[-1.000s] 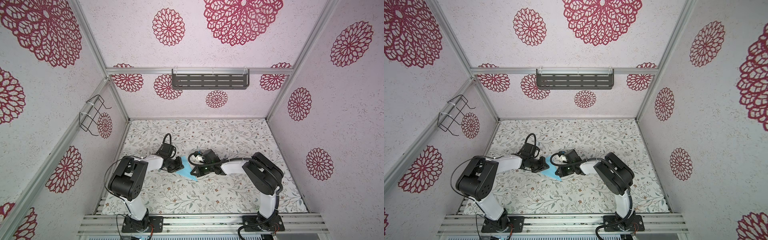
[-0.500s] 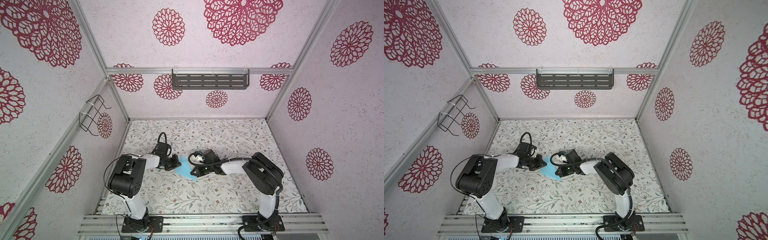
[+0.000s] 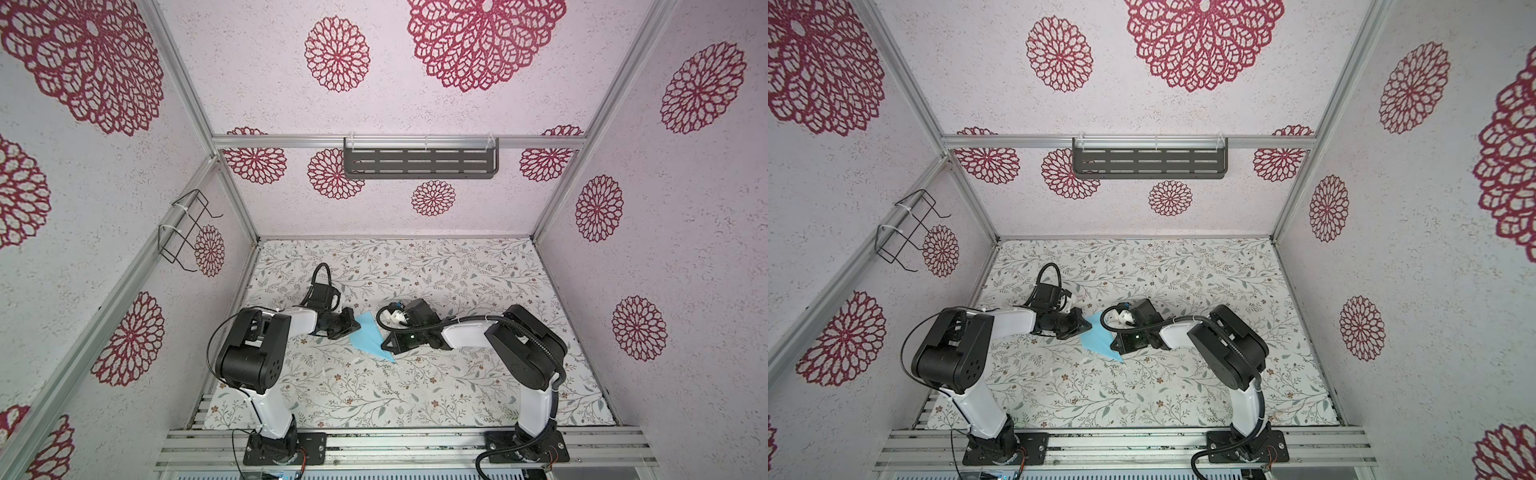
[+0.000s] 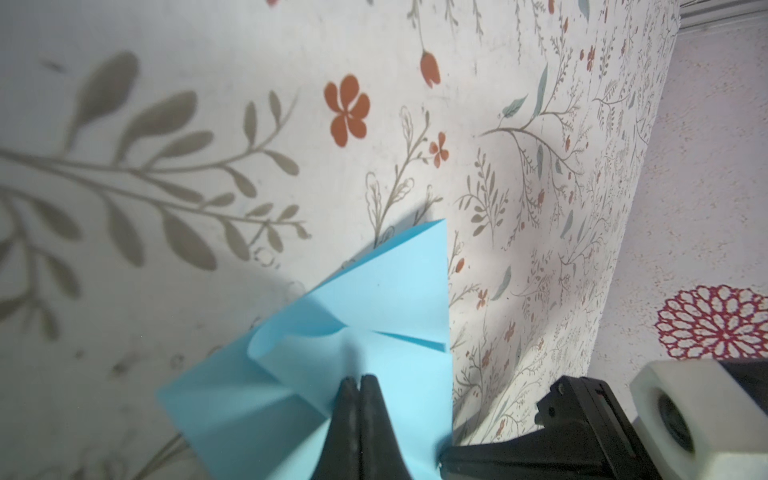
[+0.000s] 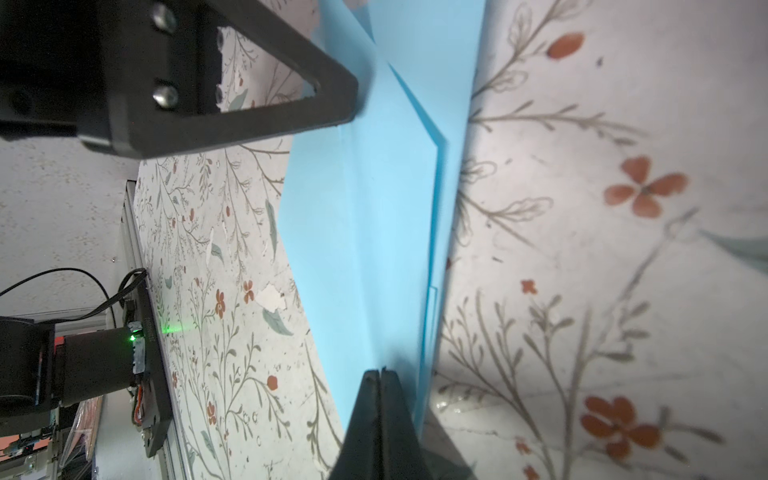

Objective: Fold a paper plane with a square sheet of paper (pick it up from the middle)

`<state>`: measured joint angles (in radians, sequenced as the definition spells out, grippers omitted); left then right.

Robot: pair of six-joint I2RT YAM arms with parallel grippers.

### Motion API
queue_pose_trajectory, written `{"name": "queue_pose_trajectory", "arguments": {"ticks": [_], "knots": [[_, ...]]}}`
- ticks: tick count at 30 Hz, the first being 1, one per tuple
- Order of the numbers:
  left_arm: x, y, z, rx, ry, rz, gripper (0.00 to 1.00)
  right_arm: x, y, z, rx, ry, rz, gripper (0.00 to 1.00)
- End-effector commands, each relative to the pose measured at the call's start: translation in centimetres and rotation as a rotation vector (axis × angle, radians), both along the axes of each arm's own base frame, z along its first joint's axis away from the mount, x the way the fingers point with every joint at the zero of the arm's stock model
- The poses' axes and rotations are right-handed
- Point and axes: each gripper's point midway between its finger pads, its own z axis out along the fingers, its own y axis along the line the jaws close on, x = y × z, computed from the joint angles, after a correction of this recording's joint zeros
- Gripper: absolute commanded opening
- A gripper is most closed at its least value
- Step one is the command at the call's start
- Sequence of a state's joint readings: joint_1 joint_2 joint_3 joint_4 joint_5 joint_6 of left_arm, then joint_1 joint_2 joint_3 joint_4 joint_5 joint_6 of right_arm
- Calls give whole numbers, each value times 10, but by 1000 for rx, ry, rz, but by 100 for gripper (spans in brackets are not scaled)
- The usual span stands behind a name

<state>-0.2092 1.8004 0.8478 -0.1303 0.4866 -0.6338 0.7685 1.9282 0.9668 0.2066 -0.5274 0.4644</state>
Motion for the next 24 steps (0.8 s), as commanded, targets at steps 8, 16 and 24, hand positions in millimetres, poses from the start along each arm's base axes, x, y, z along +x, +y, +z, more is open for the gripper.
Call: {"name": "queue_pose_trajectory", "arguments": {"ticks": [8, 16, 24], "knots": [[-13, 61, -38, 294, 102, 103, 0, -17, -34, -43, -168, 115, -46, 0], [-5, 68, -27, 344, 80, 109, 0, -17, -34, -43, -165, 117, -46, 0], [16, 69, -13, 391, 37, 107, 0, -16, -33, -43, -163, 114, -49, 0]]}}
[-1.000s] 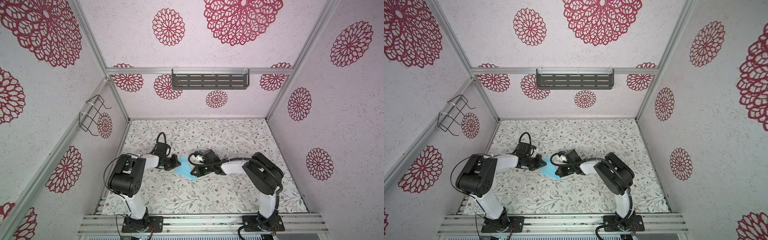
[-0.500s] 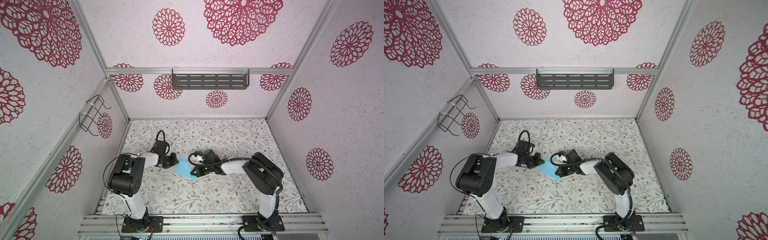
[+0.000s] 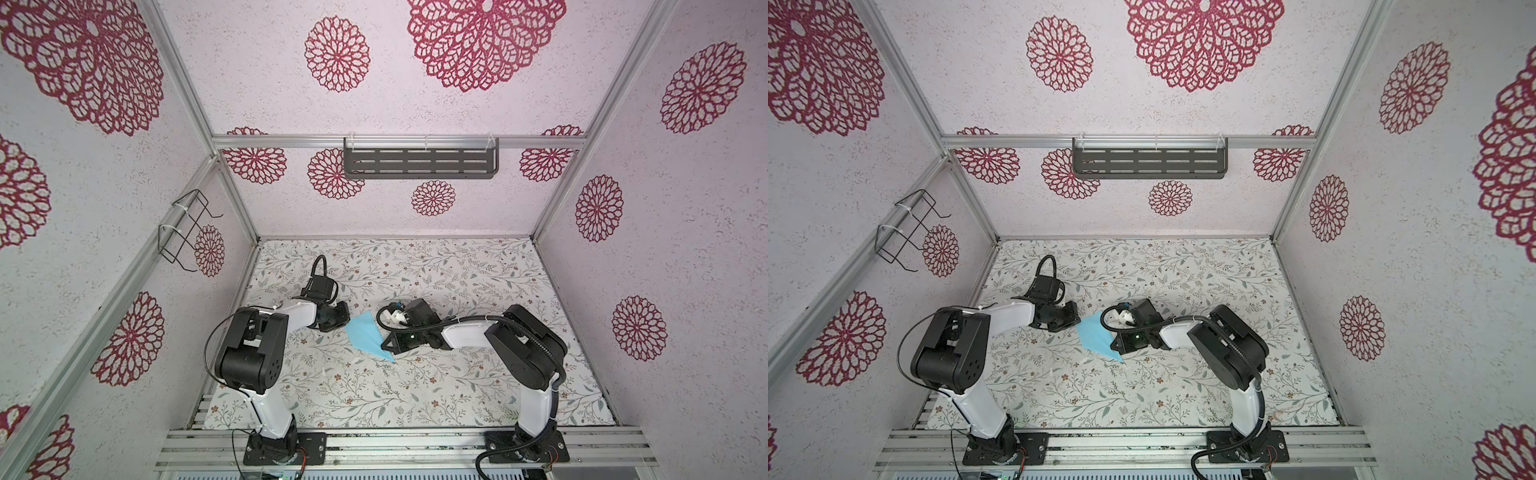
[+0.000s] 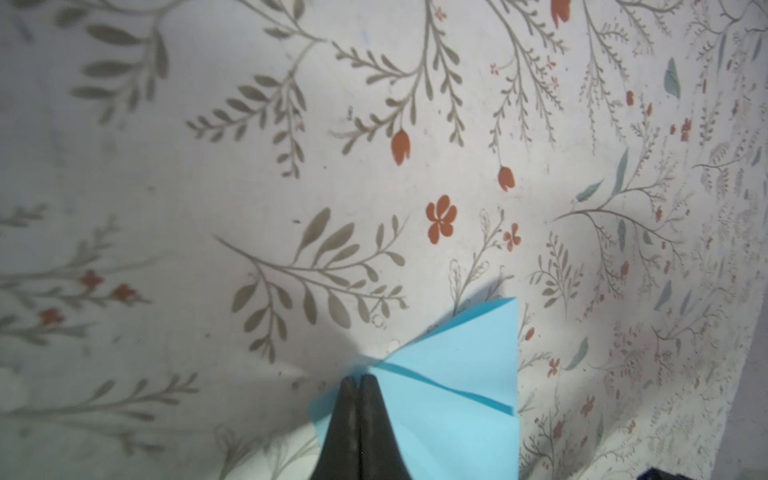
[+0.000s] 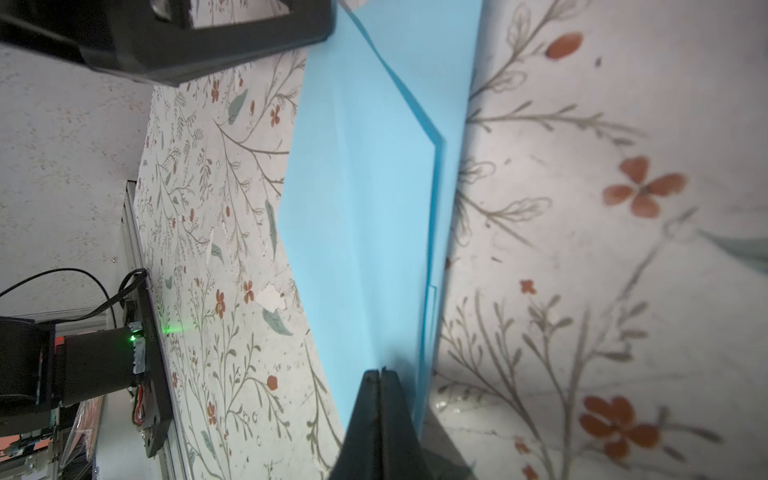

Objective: Fold a paper plane with a square sheet of paper (pick it up from the middle)

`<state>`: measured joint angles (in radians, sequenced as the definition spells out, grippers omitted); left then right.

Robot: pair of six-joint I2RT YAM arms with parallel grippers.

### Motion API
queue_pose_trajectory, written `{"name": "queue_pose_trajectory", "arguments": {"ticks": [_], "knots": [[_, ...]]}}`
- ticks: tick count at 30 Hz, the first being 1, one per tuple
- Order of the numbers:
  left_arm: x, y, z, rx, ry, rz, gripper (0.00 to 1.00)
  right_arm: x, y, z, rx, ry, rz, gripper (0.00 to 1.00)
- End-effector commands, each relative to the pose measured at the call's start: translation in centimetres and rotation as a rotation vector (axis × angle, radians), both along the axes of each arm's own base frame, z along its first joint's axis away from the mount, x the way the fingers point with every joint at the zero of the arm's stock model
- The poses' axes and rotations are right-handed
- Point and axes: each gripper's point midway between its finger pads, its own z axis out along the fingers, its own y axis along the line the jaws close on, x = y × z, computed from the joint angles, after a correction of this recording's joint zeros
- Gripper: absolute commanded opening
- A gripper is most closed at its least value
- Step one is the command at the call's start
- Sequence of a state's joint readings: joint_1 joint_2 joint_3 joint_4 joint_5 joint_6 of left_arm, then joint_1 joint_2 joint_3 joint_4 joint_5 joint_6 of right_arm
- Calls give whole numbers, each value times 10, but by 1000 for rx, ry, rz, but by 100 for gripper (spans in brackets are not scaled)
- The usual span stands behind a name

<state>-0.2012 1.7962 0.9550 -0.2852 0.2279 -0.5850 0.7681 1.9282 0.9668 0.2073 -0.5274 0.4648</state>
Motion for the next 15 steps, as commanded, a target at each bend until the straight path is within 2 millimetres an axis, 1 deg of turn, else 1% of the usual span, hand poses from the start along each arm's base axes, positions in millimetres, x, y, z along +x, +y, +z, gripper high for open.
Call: {"name": "queue_pose_trajectory", "arguments": {"ticks": [1, 3, 5, 8, 10, 12, 15], "knots": [[-3, 29, -12, 144, 51, 32, 0, -15, -33, -43, -162, 114, -51, 0], [2, 27, -1, 149, 29, 30, 0, -15, -32, -41, -156, 111, -49, 0], [8, 20, 17, 128, -6, 26, 0, -14, -31, -39, -151, 109, -48, 0], [10, 1, 49, 46, -73, 16, 0, -13, -29, -36, -143, 100, -47, 0], [6, -13, 64, -13, -107, 10, 0, -11, -28, -33, -132, 94, -48, 0], [1, -23, 70, -65, -125, 17, 0, -9, -25, -30, -117, 83, -47, 0], [-7, -36, 66, -138, -110, 15, 0, -7, -19, -23, -89, 75, -43, 0]]}}
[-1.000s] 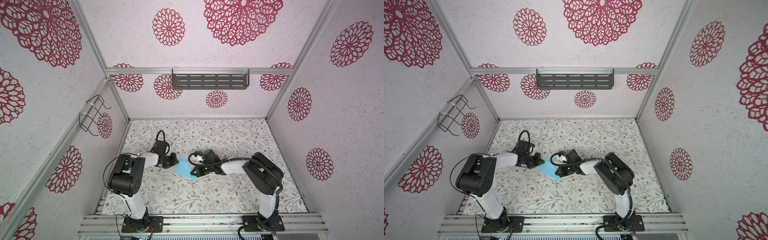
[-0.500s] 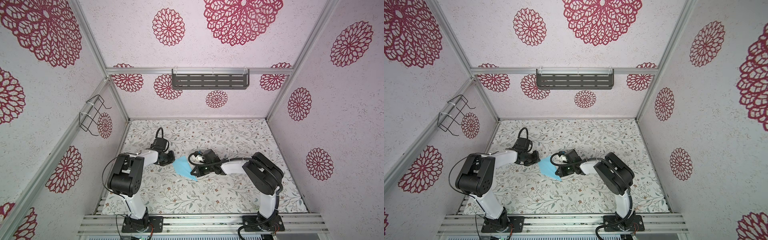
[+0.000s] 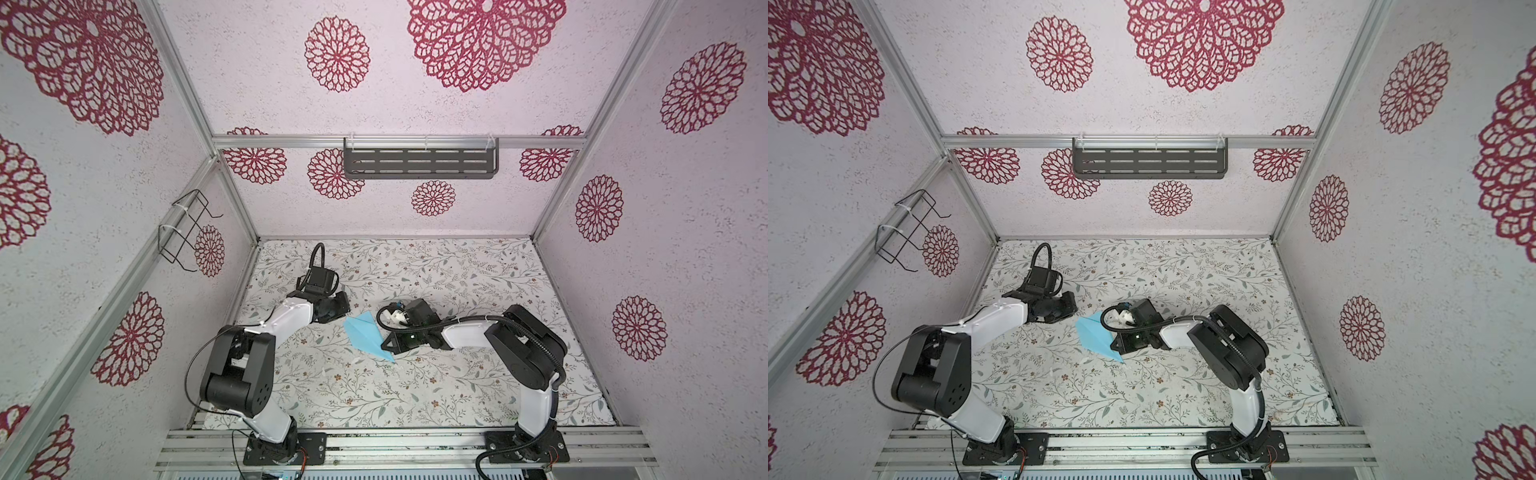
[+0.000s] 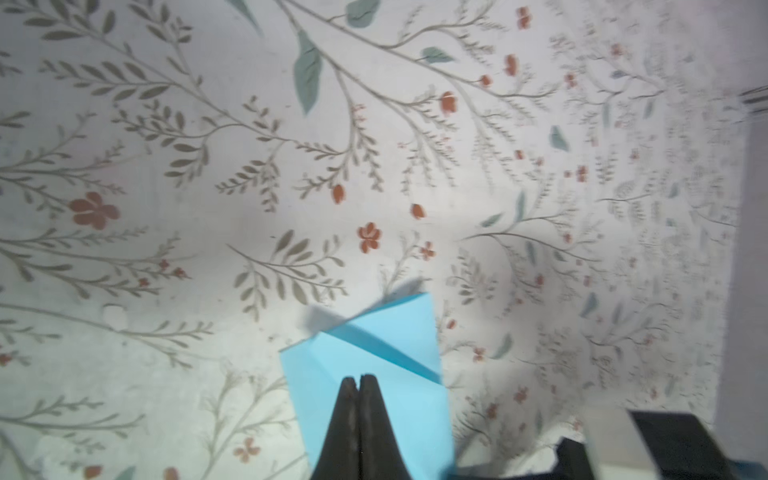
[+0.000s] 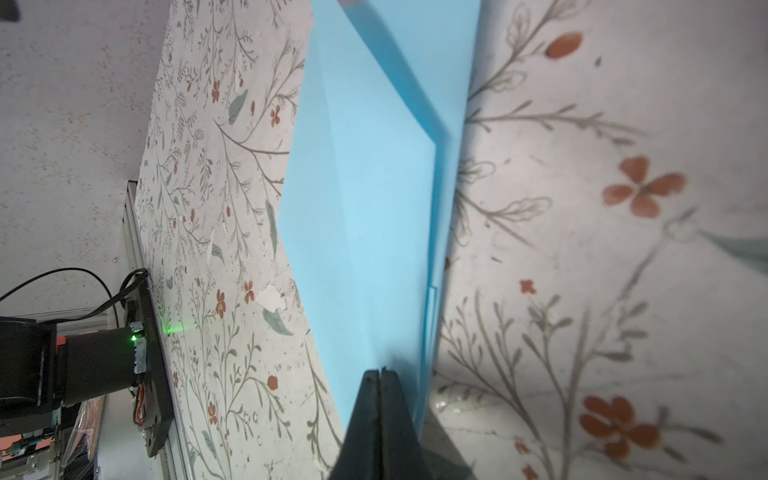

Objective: Fold a paper plane with a square sheet of paper (pick it up from the middle)

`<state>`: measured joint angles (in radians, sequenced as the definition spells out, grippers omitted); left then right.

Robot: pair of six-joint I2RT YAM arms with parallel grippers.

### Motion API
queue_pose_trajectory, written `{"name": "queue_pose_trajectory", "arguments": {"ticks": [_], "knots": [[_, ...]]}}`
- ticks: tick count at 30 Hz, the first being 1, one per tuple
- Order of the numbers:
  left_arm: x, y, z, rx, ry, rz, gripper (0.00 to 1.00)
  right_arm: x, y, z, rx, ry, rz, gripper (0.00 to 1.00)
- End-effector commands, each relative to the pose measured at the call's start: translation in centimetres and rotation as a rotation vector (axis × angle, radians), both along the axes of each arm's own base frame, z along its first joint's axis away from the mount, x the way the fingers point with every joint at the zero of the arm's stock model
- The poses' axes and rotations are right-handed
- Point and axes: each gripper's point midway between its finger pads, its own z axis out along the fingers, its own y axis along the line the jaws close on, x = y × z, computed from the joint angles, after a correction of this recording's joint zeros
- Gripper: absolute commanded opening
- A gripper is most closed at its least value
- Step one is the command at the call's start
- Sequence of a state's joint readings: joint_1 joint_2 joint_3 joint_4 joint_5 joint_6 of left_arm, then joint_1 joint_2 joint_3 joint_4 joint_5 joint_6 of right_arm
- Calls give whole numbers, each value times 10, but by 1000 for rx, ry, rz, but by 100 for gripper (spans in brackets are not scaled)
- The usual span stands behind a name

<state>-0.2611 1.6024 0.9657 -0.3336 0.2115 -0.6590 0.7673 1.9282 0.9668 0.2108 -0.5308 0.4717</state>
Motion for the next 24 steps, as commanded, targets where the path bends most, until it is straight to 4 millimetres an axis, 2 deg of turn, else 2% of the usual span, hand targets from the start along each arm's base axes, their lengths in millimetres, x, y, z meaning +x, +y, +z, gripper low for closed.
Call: {"name": "queue_pose_trajectory", "arguments": {"ticks": [1, 8, 18, 21, 24], "knots": [[-9, -19, -7, -103, 33, -9, 0, -6, -18, -22, -87, 68, -38, 0], [-22, -31, -40, -108, 128, -37, 0, -2, -13, -12, -61, 40, -24, 0], [-17, -27, -65, -35, 192, -30, 0, -2, -14, -11, -68, 18, -15, 0], [-20, -21, -73, 4, 231, -19, 0, 4, -8, 0, -53, -38, 8, 0], [-25, -18, -80, 24, 267, -13, 0, 17, 3, 21, -25, -134, 29, 0]]}}
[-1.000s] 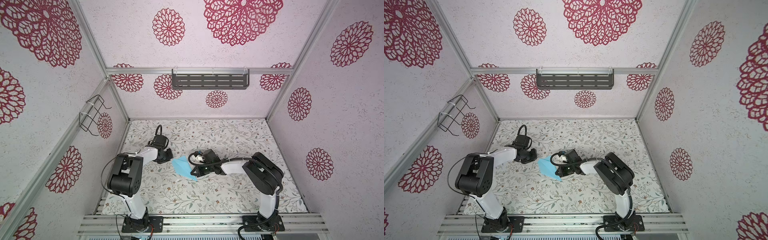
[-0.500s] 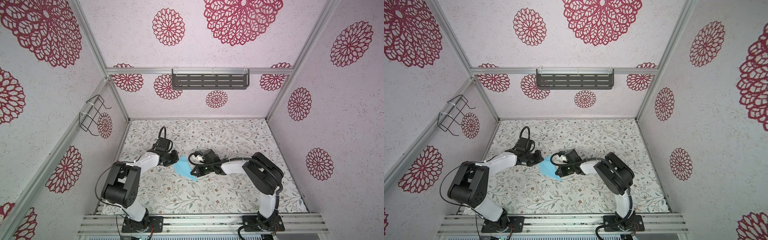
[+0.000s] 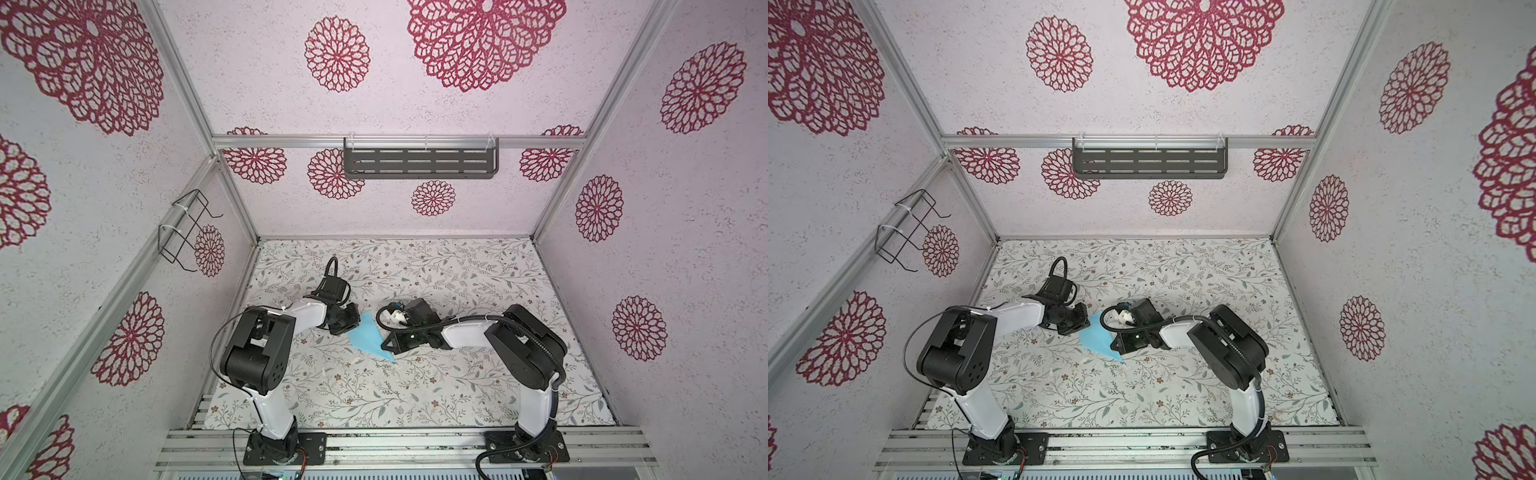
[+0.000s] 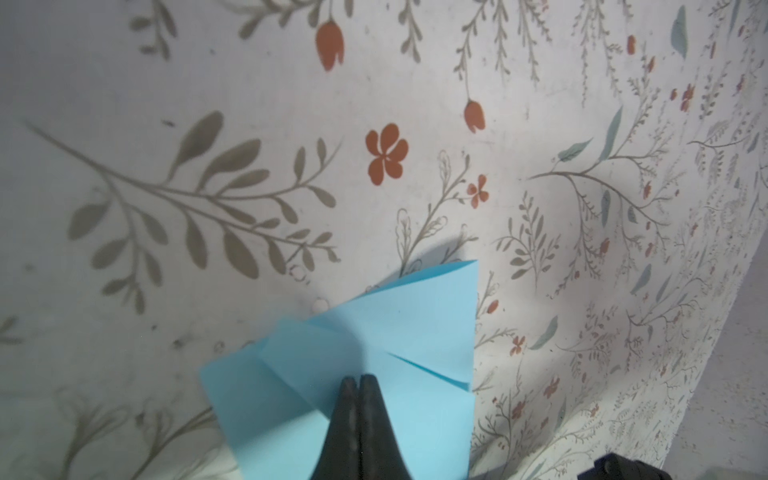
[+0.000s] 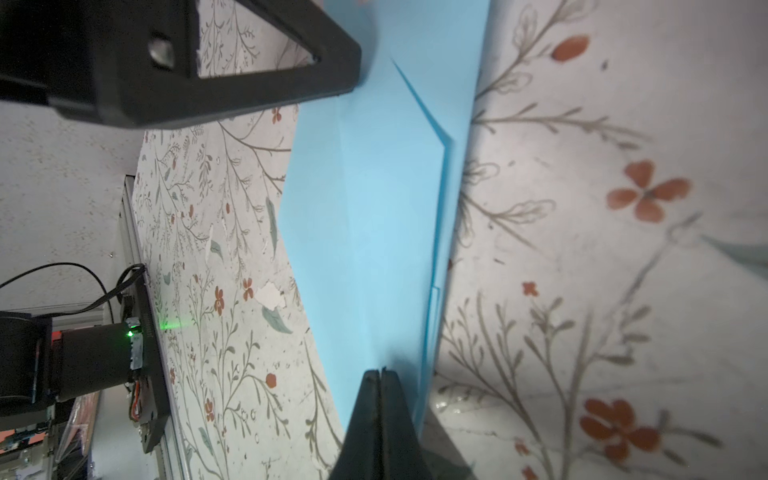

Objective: Fold a paper plane with a square sheet of paper (pick it up from the middle)

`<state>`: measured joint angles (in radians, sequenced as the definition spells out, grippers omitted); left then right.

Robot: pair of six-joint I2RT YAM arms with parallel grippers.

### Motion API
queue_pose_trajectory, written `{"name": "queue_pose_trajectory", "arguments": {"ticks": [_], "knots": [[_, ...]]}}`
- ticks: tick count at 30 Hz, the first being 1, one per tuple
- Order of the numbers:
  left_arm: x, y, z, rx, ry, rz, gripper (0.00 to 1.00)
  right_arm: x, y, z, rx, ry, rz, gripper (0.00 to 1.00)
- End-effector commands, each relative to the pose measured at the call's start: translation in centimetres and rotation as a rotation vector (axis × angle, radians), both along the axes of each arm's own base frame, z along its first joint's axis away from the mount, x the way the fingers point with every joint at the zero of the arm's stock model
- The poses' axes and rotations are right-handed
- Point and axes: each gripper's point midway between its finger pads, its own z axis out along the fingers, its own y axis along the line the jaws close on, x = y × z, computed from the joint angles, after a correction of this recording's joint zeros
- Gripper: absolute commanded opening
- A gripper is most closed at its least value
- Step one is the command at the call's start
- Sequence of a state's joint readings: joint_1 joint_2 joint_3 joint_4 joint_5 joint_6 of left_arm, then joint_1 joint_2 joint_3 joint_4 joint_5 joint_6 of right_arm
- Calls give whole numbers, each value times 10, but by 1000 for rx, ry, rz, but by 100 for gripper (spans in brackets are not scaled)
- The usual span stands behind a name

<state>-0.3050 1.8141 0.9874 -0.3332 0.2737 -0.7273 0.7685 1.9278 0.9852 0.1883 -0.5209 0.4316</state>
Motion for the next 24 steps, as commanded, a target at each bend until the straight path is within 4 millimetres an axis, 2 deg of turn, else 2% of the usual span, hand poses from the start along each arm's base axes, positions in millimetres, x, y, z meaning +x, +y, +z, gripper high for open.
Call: {"name": "queue_pose_trajectory", "arguments": {"ticks": [1, 4, 5, 14, 18, 24], "knots": [[-11, 6, -14, 56, 64, -3, 0, 18, 7, 27, 5, -132, 14, 0], [-17, 10, -20, 68, 96, 1, 0, 26, 21, 47, 71, -184, 27, 0], [-18, 10, -21, 68, 101, 4, 0, 29, 24, 48, 82, -182, 25, 0], [-21, 14, -27, 76, 131, 22, 0, 31, 47, 34, 103, -127, 41, 0], [-24, 16, -31, 84, 146, 28, 0, 28, 45, 22, 76, -99, 44, 0], [-28, 23, -35, 113, 168, 41, 0, 16, 29, 5, 8, -71, 42, 0]]}}
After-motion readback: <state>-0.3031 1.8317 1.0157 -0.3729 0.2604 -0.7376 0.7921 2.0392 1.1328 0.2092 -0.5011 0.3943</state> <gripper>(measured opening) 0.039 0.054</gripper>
